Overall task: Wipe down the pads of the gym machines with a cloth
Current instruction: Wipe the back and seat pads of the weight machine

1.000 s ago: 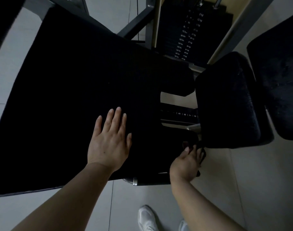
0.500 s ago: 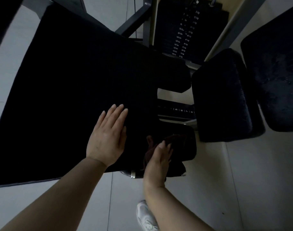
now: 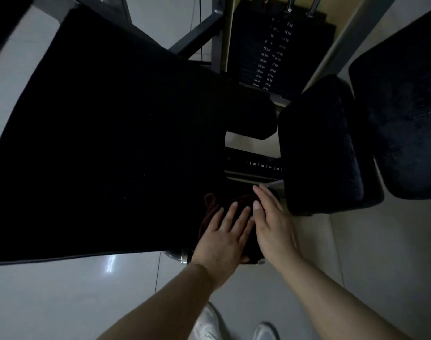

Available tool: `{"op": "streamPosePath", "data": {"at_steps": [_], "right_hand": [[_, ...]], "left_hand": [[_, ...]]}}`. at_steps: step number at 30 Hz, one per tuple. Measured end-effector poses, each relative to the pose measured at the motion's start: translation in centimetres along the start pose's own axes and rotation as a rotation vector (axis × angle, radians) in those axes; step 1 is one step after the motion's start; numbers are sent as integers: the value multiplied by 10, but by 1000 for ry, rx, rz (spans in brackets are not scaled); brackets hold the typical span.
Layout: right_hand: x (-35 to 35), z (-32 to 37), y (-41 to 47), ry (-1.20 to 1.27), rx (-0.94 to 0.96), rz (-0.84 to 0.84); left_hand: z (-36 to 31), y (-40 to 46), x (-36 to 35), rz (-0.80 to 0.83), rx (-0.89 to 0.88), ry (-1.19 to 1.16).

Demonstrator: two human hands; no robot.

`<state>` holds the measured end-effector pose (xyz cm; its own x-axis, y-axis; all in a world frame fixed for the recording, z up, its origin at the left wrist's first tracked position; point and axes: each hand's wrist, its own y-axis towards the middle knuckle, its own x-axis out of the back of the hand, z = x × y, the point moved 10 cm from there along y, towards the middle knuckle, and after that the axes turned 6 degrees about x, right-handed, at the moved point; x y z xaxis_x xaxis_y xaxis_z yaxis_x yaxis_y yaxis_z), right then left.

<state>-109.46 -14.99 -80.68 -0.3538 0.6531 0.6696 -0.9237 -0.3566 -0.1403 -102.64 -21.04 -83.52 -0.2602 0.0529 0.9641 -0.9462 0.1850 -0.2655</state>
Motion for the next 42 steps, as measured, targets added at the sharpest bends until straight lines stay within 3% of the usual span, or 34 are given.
{"op": "streamPosePath", "data": {"at_steps": [7,14,17,21,27,36,42], "right_hand": [[-49,-23,15,-159,108,31],[-52,-19,10,-211,117,-110],[-60,13,12,-191,272,-83],[-79,39,18,-172,339,-7],[-82,35,19,-264,313,-14],[-82,34,19,-274,328,-28],[-82,35,18,-302,330,-41]], "left_hand": [[33,-23,6,-17,-23,34],[75,-68,17,-145,24,107],[104,-92,26,-166,71,122],[136,-104,25,-91,256,36],[133,-85,41,-212,562,-132],[124,-77,34,-206,553,-119],[135,-88,37,-283,496,-71]]}}
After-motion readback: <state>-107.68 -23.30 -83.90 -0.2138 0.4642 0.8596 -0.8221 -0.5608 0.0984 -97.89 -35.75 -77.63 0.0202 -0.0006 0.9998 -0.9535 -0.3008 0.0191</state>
